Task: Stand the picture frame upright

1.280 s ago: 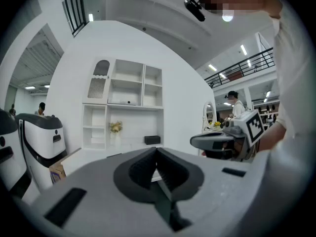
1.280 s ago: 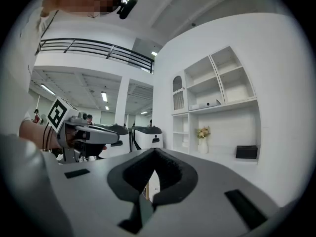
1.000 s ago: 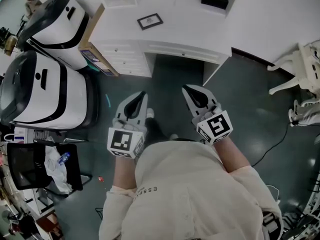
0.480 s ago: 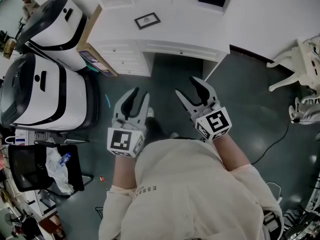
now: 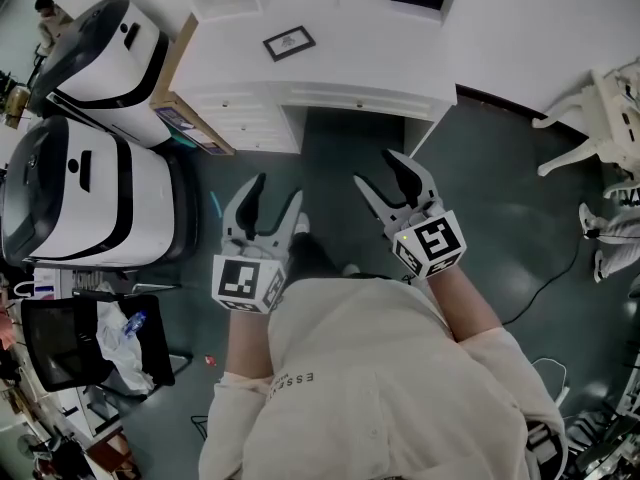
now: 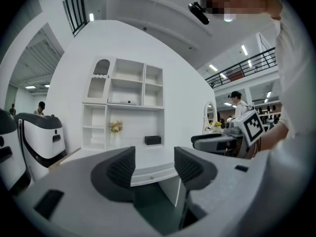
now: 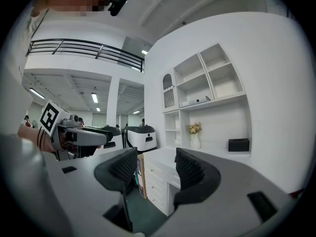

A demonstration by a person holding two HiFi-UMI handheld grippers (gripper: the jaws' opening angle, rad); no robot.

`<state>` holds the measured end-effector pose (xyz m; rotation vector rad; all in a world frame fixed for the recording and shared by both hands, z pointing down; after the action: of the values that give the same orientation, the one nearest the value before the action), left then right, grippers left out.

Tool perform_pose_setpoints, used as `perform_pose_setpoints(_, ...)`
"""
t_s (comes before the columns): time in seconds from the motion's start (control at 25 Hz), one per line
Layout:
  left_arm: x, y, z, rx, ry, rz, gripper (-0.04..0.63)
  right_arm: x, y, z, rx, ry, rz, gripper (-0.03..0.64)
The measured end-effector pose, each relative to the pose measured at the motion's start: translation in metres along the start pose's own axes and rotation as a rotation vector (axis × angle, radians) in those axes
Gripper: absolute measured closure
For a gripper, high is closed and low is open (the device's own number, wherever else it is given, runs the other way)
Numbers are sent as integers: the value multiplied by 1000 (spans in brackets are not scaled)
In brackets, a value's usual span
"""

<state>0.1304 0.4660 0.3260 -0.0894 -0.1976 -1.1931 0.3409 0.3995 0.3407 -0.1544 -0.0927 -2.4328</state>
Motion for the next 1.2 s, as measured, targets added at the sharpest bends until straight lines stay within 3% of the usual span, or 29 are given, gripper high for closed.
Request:
perform_pose_setpoints(0.28,30,-41,4,-30,-5,-7,367,45,15,3,9,-38,-6,374)
perform_pose_setpoints(0.56,87,-128,0,-97,-11,-7,367,133,38,-9,12,-75,-7,374)
perform_pose_setpoints(1.2,226,-341,-15,-76,-80,156,367,359,89,-36,77,-178,107,374)
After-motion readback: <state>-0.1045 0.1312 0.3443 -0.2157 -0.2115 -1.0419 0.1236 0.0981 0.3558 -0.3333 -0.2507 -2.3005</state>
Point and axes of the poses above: the fingertips, and each gripper's own axes: x forward along the fingers, y to its right, z out of its underside, the point moved 7 cm from there along -x, backward along the fingers, and after that the axes turned 4 degrees about -y, right-handed, at the moved point
